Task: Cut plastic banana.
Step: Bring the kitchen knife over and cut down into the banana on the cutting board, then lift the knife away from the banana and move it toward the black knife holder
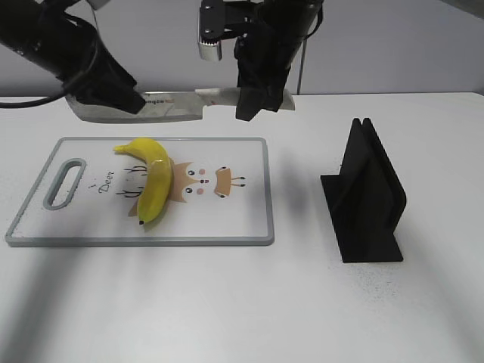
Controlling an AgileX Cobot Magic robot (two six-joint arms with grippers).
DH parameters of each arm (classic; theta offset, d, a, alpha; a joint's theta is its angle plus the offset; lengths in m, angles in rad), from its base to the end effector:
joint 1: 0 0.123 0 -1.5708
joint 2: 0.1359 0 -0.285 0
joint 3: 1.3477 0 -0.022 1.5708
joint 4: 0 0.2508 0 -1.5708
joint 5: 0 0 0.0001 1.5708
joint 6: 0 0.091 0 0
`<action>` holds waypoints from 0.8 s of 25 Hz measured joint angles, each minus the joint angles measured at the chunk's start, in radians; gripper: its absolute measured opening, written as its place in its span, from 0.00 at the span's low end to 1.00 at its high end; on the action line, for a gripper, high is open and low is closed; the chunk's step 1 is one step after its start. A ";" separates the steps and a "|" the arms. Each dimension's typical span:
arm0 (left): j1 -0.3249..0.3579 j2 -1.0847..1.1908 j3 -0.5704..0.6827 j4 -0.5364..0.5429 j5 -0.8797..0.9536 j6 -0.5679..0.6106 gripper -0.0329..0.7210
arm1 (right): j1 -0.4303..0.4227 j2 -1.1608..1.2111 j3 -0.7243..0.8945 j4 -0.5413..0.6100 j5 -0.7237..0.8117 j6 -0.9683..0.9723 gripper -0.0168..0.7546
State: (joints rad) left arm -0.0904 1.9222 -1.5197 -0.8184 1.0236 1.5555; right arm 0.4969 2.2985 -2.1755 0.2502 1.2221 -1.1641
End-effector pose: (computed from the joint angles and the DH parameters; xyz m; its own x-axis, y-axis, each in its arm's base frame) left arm 0.4004 -0.0933 0.2528 -0.1783 0.6964 -0.6951 0.9501 0.3057 0.0626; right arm 0.4260 0.2551 0.2372 0.0704 -0.9360 -0.3448 -0.9845 -0.0095 -0.1751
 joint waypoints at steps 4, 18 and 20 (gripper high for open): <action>0.000 -0.054 0.000 -0.008 -0.015 -0.024 0.93 | 0.005 -0.005 0.000 0.001 0.000 0.001 0.23; 0.003 -0.315 0.001 0.380 -0.011 -0.830 0.86 | 0.010 -0.244 0.181 -0.097 0.002 0.382 0.23; 0.003 -0.332 0.001 0.454 0.071 -0.983 0.85 | 0.010 -0.277 0.183 -0.098 0.002 0.522 0.23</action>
State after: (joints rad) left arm -0.0876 1.5899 -1.5190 -0.3642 1.0943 0.5725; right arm 0.5068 2.0212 -1.9923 0.1517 1.2246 -0.6417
